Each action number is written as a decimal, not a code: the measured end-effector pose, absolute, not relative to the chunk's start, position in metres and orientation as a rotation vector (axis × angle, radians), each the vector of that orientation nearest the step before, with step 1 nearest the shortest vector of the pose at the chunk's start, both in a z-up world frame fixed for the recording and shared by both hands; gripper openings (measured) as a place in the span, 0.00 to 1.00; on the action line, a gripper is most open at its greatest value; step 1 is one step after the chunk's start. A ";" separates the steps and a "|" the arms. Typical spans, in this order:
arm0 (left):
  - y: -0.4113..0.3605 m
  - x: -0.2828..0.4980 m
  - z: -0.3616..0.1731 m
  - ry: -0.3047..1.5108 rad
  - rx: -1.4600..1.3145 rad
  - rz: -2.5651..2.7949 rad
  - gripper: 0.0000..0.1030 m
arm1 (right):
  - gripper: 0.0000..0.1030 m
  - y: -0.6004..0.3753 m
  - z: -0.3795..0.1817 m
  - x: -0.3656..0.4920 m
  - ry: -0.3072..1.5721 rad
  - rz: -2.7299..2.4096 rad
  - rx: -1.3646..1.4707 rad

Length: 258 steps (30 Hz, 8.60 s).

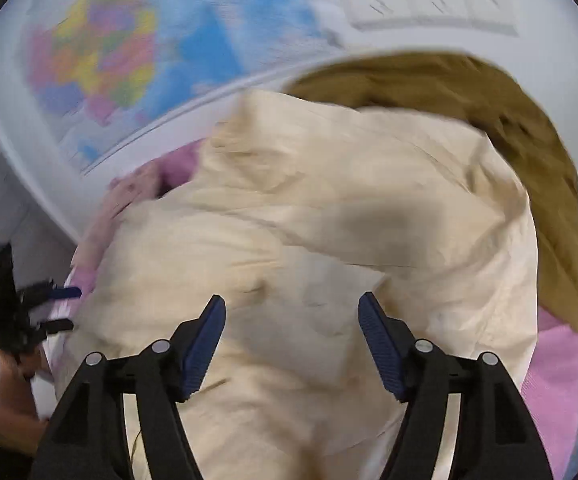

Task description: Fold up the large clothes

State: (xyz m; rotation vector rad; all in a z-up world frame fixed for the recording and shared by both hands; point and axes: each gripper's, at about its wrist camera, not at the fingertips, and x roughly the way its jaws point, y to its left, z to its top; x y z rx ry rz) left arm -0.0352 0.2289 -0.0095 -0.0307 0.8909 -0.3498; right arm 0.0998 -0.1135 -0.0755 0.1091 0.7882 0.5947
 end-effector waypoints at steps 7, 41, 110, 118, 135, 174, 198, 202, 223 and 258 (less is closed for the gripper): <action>0.212 0.031 -0.041 1.001 -0.079 -0.358 0.65 | 0.14 -0.094 -0.099 0.120 0.845 0.626 0.016; 0.284 -0.093 -0.068 1.077 -0.325 -0.281 0.76 | 0.57 -0.104 -0.078 0.091 0.708 0.545 -0.043; 0.253 -0.156 -0.076 0.980 -0.574 -0.399 0.29 | 0.29 -0.210 -0.167 -0.103 0.835 0.952 0.377; 0.260 -0.151 -0.040 0.902 -0.568 -0.426 0.23 | 0.14 -0.223 -0.117 -0.106 0.618 0.983 0.430; 0.279 -0.105 0.021 0.863 -0.601 -0.465 0.25 | 0.13 -0.231 -0.039 -0.018 0.462 0.908 0.589; 0.334 0.120 0.013 1.103 -0.739 -0.193 0.26 | 0.14 -0.178 -0.017 0.220 0.669 0.581 0.657; 0.337 0.177 -0.035 1.214 -0.837 -0.118 0.30 | 0.63 -0.072 -0.007 0.132 0.522 0.580 -0.009; 0.337 0.168 -0.024 1.149 -0.861 -0.141 0.42 | 0.53 -0.013 -0.036 0.140 0.547 0.532 -0.255; 0.327 0.084 0.044 0.692 -0.718 -0.154 0.71 | 0.48 -0.002 -0.068 0.211 0.624 0.412 -0.224; 0.261 0.145 -0.038 0.957 -0.246 -0.011 0.43 | 0.56 -0.088 -0.070 0.231 0.645 0.363 -0.024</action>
